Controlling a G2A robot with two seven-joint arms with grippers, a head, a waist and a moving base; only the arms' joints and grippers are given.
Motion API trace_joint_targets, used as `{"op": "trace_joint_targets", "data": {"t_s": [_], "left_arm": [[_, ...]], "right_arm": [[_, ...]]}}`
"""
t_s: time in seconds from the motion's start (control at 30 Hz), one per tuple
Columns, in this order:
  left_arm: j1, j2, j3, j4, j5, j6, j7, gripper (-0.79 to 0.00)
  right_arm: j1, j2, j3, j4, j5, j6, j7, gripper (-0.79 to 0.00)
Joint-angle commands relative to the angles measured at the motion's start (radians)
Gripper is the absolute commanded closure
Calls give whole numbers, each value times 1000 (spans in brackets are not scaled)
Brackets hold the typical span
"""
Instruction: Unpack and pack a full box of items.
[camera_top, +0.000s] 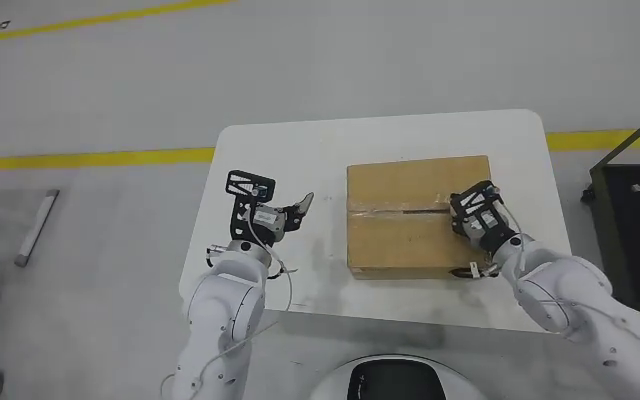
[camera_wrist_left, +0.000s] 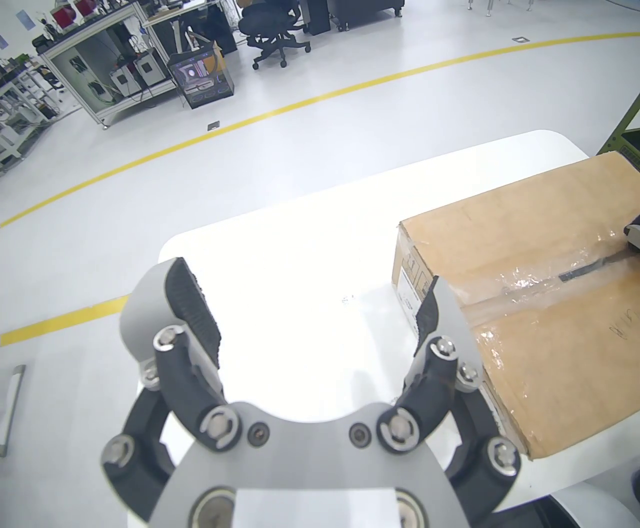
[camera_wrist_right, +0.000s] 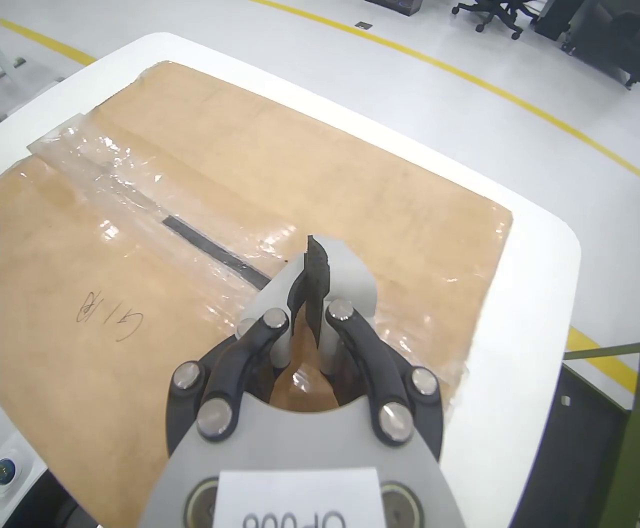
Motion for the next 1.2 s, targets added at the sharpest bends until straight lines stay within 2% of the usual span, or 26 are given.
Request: {"op": "trace_joint_targets", "data": {"t_s": [0.0,0.3,0.67,0.93,1.17], "left_arm": [[0,0,0,0,0,0,0,-785],[0,0,0,0,0,0,0,-785],[0,0,0,0,0,0,0,-785],[0,0,0,0,0,0,0,-785],[0,0,0,0,0,0,0,-785]], "right_arm": [[-14,0,23,-6,19,0,4,0],[-75,0,111,-23,65,-13,52,0],[-139,0,225,-121,95,-54,29,0],[-176,-6,250,-114,78,-42,55,0],[-148,-16,228,-75,80,-31,48,0]]}}
